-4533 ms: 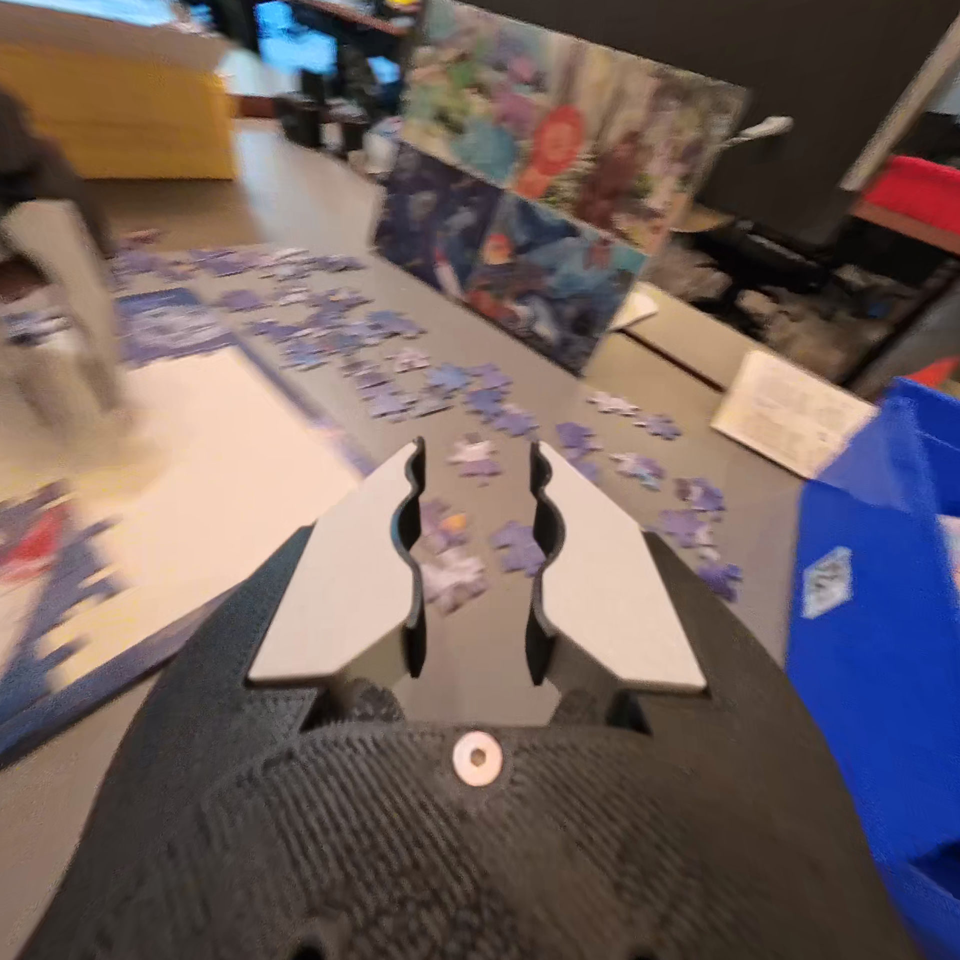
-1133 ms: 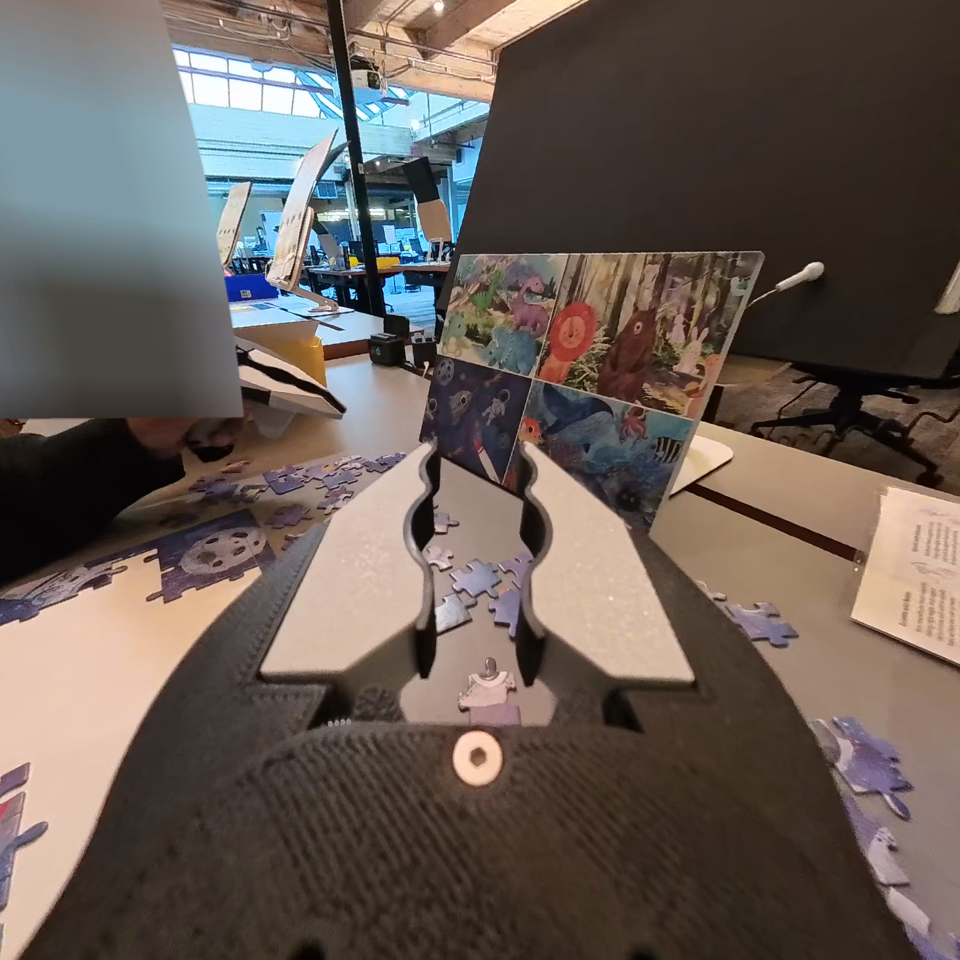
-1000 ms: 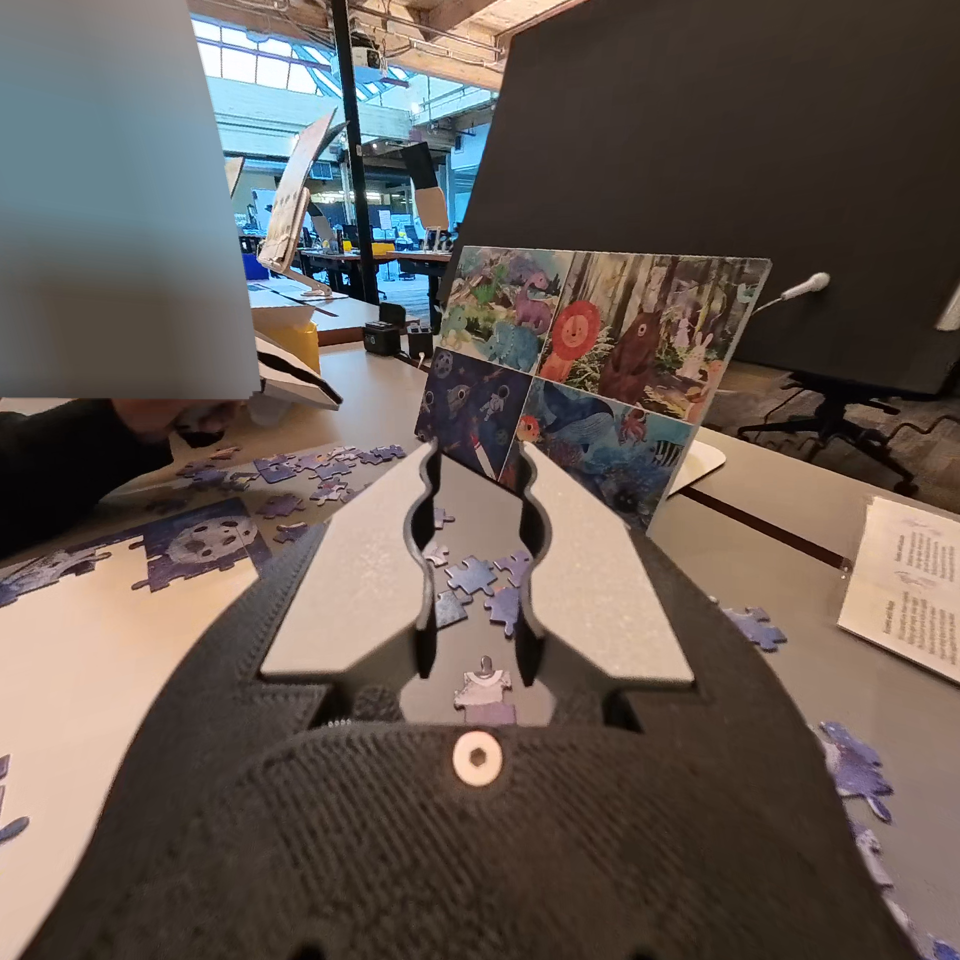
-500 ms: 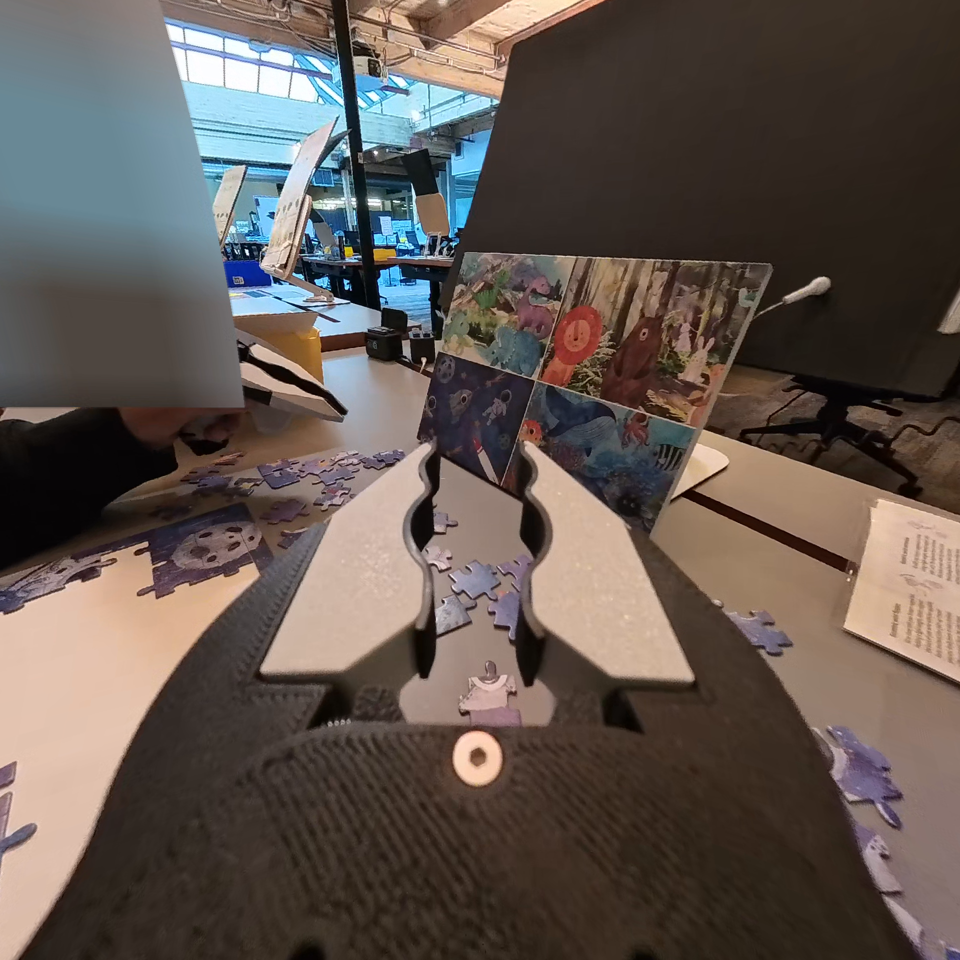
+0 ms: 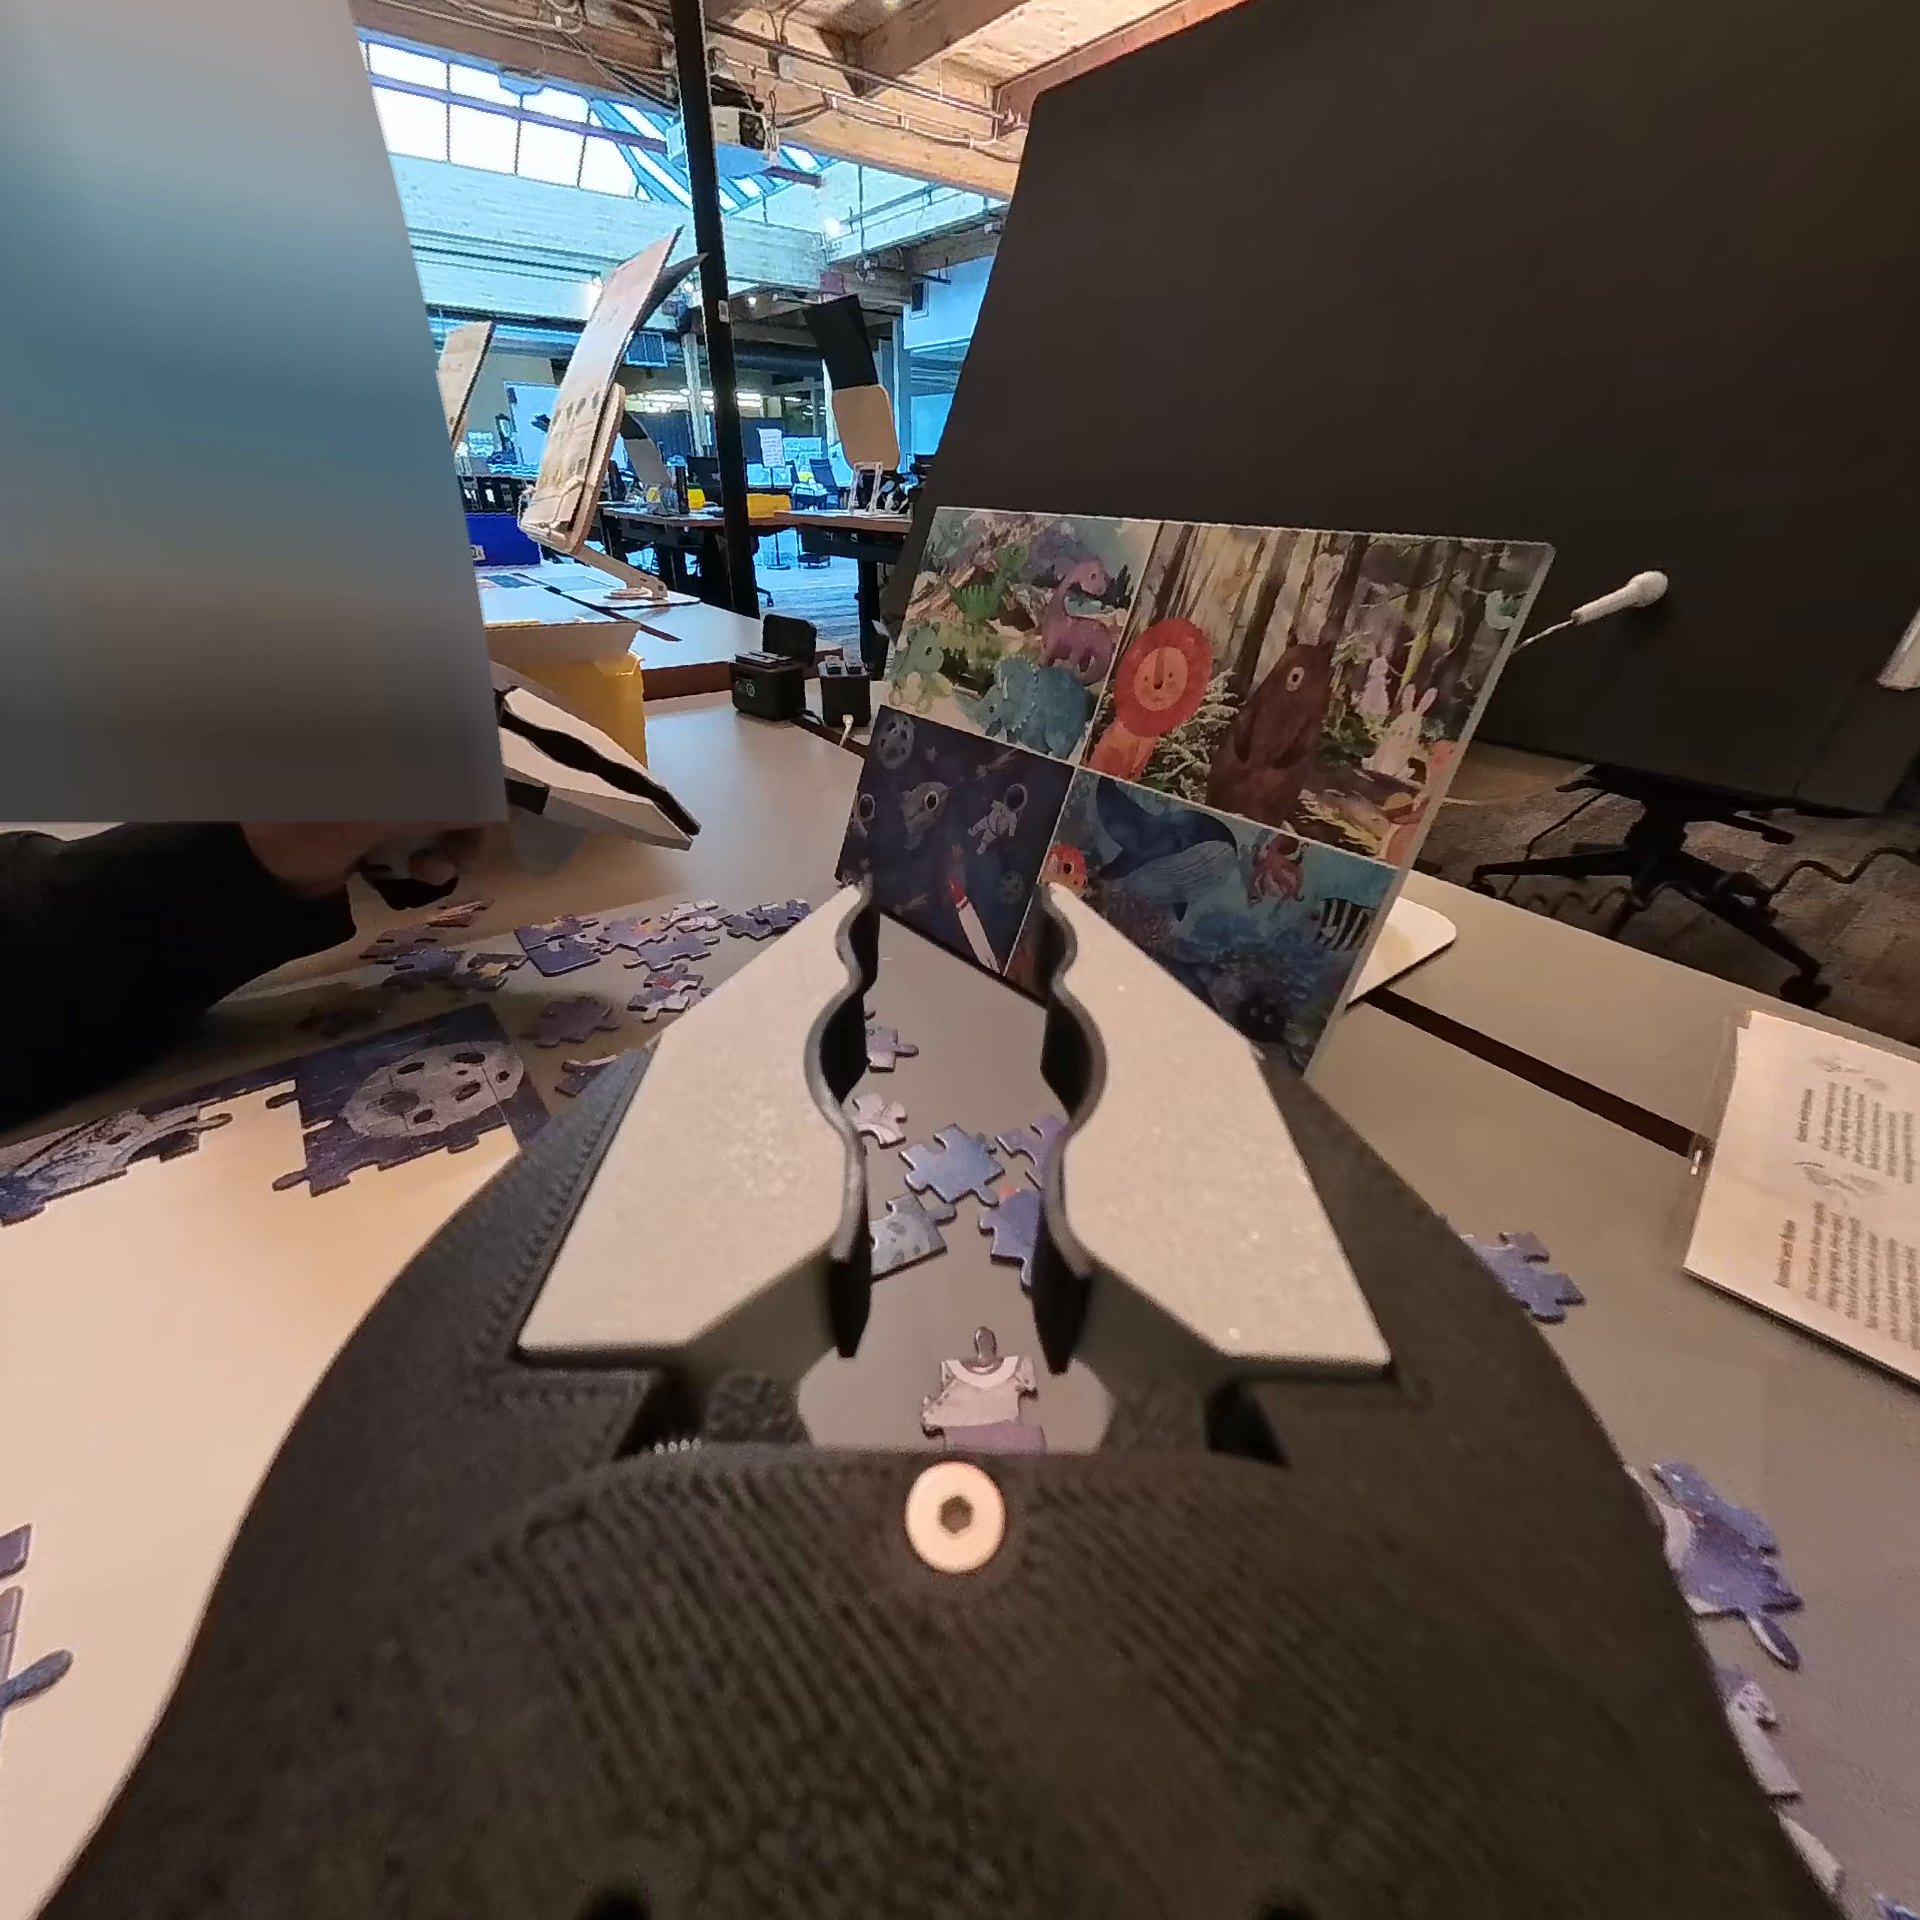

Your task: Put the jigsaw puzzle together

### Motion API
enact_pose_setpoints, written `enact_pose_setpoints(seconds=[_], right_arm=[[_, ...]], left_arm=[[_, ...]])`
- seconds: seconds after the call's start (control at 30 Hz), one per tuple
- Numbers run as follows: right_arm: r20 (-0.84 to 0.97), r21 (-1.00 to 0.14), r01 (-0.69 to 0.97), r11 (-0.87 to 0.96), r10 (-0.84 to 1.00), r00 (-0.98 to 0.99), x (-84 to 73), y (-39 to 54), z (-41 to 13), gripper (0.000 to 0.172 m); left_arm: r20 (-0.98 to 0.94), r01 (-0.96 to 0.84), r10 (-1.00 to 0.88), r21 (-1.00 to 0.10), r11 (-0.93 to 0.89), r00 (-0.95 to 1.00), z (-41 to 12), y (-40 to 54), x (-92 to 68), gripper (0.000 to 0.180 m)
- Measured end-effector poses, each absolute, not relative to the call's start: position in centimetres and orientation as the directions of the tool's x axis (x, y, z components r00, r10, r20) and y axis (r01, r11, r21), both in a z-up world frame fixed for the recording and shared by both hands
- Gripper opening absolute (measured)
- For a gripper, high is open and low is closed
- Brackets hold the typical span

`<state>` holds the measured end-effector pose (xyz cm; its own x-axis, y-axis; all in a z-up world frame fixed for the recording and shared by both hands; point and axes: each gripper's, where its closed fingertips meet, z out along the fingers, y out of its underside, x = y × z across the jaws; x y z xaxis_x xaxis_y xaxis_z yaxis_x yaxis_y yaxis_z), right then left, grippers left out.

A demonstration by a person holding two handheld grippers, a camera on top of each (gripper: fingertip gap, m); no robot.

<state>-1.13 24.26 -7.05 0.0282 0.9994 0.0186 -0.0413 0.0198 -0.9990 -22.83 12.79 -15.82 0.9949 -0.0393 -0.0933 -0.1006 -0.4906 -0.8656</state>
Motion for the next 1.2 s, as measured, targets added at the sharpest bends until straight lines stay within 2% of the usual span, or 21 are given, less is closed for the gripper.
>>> enact_pose_setpoints(seconds=[1.2], right_arm=[[0.026, -0.999, -0.027, 0.027, 0.999, 0.03, -1.4, 24.1, -7.3, 0.029]], left_arm=[[-0.097, -0.134, -0.098, -0.836, -0.532, 0.99, -17.0, 13.0, -21.8, 0.007]])
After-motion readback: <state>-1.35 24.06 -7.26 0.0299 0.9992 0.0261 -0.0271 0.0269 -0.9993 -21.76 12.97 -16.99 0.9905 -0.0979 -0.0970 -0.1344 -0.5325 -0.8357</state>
